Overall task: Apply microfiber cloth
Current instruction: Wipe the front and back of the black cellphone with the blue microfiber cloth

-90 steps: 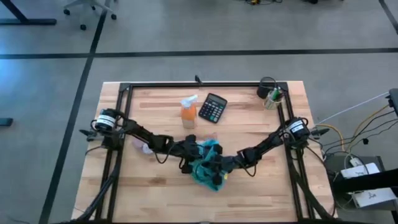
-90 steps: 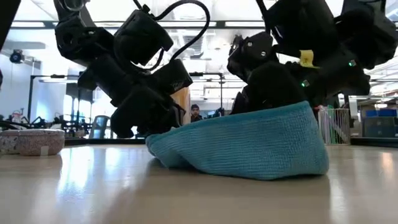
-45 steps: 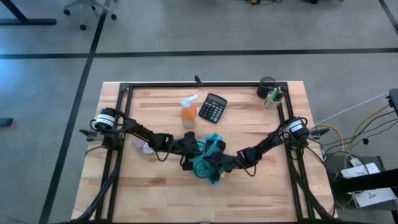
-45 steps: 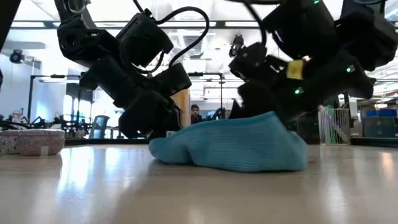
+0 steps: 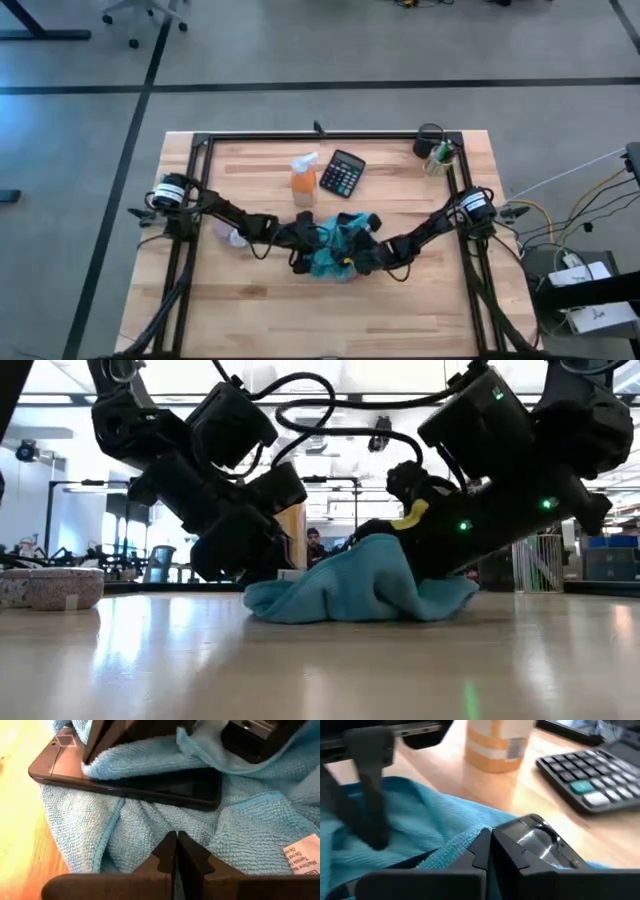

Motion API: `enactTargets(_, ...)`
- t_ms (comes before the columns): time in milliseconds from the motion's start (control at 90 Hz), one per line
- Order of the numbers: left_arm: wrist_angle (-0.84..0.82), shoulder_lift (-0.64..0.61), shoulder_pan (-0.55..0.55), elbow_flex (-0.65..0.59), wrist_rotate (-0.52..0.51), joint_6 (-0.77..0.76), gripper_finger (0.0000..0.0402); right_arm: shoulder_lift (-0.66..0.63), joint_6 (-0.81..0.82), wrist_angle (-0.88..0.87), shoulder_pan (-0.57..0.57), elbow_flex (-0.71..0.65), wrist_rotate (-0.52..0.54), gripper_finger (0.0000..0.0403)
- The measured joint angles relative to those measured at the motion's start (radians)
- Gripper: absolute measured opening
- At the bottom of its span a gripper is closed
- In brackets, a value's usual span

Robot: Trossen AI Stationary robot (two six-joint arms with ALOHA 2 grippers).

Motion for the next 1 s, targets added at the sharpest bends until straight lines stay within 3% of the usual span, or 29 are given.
enactTargets(156, 0.006, 0.000, 0.000, -0.004, -0.001, -0.002, 0.0000, -0.001, 0.092, -0.028, 0.015, -0.002, 0.017, 0.0000)
enactTargets(344, 0.014, 0.000, -0.001, -0.006, -0.001, -0.003, 0.0000, -0.008, -0.029, -0.024, 0.093, -0.004, 0.010, 0.0000)
enactTargets(622, 0.146, -0.016, -0.003, -0.011, 0.038, 0.036, 0.0000, -0.013, -0.160, 0.093, 0.173, -0.010, -0.140, 0.0000)
enactTargets(778, 0.249, -0.013, -0.009, -0.016, 0.083, 0.154, 0.0000, -0.012, -0.241, 0.194, 0.174, -0.028, -0.236, 0.0000)
enactTargets(1000, 0.361, -0.002, -0.004, -0.014, 0.085, 0.172, 0.0000, -0.014, -0.279, 0.250, 0.174, -0.062, -0.348, 0.0000)
